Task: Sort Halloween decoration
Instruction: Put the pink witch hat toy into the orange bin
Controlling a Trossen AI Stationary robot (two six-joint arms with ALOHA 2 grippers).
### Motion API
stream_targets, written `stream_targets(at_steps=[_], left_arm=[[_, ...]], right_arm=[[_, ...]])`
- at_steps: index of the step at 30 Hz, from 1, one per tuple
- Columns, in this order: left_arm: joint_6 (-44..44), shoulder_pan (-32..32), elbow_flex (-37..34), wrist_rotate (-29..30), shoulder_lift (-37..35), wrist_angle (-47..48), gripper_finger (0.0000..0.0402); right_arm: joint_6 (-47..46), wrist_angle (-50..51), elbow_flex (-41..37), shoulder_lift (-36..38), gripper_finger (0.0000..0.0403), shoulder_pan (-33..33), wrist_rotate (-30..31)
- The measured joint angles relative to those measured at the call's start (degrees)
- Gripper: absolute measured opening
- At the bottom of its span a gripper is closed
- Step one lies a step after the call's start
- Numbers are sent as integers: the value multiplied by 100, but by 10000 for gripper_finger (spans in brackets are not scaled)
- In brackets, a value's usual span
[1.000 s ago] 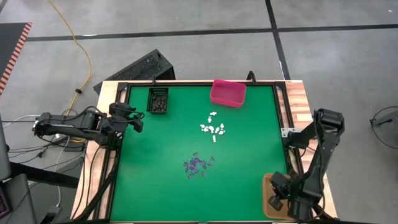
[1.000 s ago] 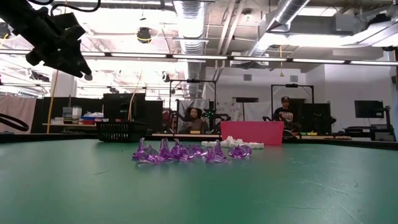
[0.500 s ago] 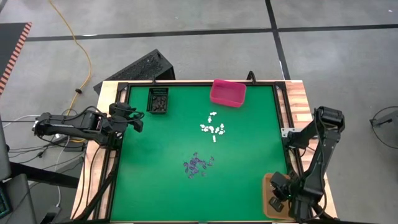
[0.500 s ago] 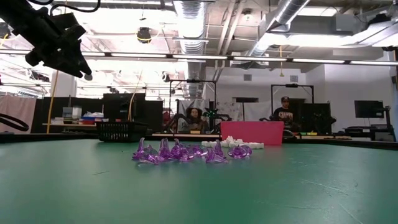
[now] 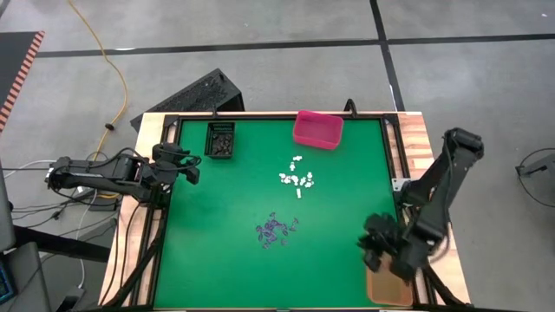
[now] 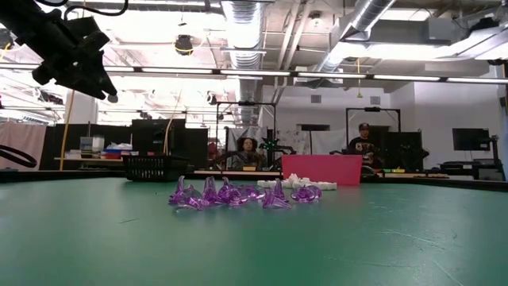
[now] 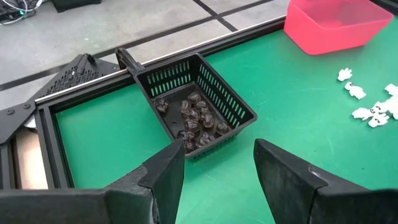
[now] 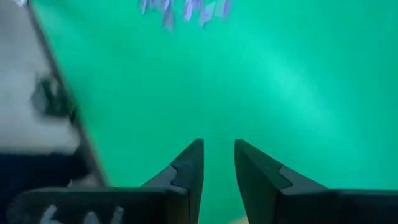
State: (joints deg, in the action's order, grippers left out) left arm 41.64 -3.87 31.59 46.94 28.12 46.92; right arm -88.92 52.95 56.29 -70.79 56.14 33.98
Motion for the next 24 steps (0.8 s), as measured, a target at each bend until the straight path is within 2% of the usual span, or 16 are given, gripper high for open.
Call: stream_targets(at_steps=[3,10,16,24], left_arm=[[-89,0,0,0,1,0,183],[-256,0,0,-214,2,13,183],[-251,1,0,-27,-1,13,183],[-240,2,0,-23,-1,11,183]], right_arm=[[1098,-362,0,-55,117,-799,190],[3554,-1847,0,-636,117,-2546,194],[3934,-3064,2,-1299,121,-3555,-273],[3944,-4143,12,-2357,154,-3829,-814]])
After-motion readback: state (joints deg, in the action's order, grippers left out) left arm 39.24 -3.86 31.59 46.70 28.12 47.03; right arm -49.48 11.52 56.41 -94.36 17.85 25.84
